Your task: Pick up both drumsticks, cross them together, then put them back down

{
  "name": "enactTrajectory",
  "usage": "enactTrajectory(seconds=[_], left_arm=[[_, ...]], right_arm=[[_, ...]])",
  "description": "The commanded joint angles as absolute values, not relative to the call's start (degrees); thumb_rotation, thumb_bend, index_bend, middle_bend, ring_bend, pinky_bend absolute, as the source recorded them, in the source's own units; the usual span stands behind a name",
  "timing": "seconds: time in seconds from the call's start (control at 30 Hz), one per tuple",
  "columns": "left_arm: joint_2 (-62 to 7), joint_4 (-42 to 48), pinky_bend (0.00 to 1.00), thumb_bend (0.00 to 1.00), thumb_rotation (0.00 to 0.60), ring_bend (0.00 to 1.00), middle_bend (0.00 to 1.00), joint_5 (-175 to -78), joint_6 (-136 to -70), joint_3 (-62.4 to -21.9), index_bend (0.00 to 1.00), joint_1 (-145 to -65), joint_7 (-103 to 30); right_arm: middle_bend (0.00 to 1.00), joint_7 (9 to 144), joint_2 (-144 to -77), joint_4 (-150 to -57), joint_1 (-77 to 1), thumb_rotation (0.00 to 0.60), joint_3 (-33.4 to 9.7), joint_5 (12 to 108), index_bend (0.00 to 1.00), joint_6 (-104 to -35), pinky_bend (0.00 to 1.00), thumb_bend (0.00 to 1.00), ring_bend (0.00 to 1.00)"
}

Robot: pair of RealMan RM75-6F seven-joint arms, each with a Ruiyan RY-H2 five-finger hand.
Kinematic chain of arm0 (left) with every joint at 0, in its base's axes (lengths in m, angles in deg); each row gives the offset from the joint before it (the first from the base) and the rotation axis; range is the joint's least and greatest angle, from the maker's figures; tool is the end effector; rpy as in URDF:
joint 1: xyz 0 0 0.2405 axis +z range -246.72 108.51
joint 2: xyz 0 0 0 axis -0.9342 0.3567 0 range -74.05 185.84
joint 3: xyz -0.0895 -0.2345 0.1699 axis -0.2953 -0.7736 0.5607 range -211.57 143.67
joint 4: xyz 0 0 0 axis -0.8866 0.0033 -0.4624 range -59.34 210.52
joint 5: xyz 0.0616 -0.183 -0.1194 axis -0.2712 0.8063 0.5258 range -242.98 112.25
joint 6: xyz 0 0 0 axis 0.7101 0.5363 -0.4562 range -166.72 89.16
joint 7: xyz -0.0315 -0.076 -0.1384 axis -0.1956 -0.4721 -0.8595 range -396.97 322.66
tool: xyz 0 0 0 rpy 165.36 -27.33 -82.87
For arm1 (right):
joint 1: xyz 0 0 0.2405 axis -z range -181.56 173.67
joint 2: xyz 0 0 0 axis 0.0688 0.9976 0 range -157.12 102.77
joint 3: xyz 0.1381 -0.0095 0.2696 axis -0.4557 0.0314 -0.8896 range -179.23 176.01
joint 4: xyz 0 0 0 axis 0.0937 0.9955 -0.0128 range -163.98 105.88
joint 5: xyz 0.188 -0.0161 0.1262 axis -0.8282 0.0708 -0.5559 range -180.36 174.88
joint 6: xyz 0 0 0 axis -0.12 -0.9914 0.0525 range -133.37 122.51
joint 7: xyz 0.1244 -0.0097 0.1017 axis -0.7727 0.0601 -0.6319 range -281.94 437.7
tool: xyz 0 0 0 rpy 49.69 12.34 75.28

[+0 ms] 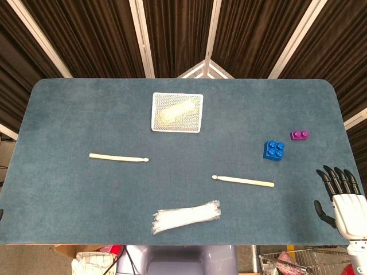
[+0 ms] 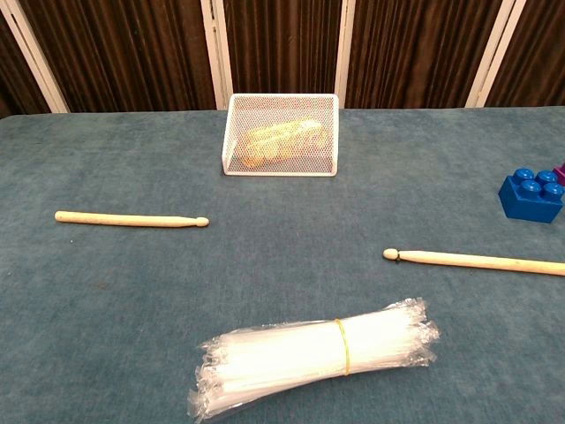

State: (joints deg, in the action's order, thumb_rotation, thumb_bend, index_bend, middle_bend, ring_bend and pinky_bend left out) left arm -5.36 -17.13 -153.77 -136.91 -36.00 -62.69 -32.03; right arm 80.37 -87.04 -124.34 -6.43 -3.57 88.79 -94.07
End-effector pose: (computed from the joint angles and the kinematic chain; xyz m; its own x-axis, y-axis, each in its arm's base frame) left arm -0.3729 0.1256 0.2097 0.5297 -0.1151 0.8403 0.8463 0.1371 -0.5147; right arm -0.3447 -0.1837 0.1863 0.4589 0.0316 0.8879 -0.8853 -0.0677 0.4600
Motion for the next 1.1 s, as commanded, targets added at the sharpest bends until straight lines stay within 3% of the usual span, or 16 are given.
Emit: enactTrajectory(seconds=[0.03,0.33,0.67,1.1], left_arm=[[-5.34,-17.3,0.02,0.4,0.6,0.0,0.0,-153.66,-136.74,-35.93,0.07,-62.68,-31.77],[-5.03,-17.7,0.02,0.4,0.6,0.0,0.0,-153.58,-136.55,-35.86,0.07,-62.66,-31.93],[-4.98,-17.98,0.02,0.4,0.6,0.0,0.0,-154.58,-136.1,-35.32,0.07,-62.91,-31.65],[-5.28,-17.81,0.02,0.4,0.6,0.0,0.0,-151.86,-133.82,-36.11,0.07,-63.77,-30.18]], right_arm=[[0.09,79.92,-86.89,-124.23,-6.47,0.6,-3.43,88.98,0.13,-93.96,0.05,0.43,0.04],[0.11,78.47,-87.77,-124.4,-6.38,0.6,-3.89,88.06,0.14,-94.15,0.05,0.38,0.15],[0.24,79.02,-89.97,-125.94,-6.66,0.6,-4.66,85.15,0.26,-92.62,0.09,0.36,0.27],[0.26,92.9,-91.91,-131.42,-15.9,0.6,-10.02,72.33,0.29,-78.34,0.1,0.34,0.29]])
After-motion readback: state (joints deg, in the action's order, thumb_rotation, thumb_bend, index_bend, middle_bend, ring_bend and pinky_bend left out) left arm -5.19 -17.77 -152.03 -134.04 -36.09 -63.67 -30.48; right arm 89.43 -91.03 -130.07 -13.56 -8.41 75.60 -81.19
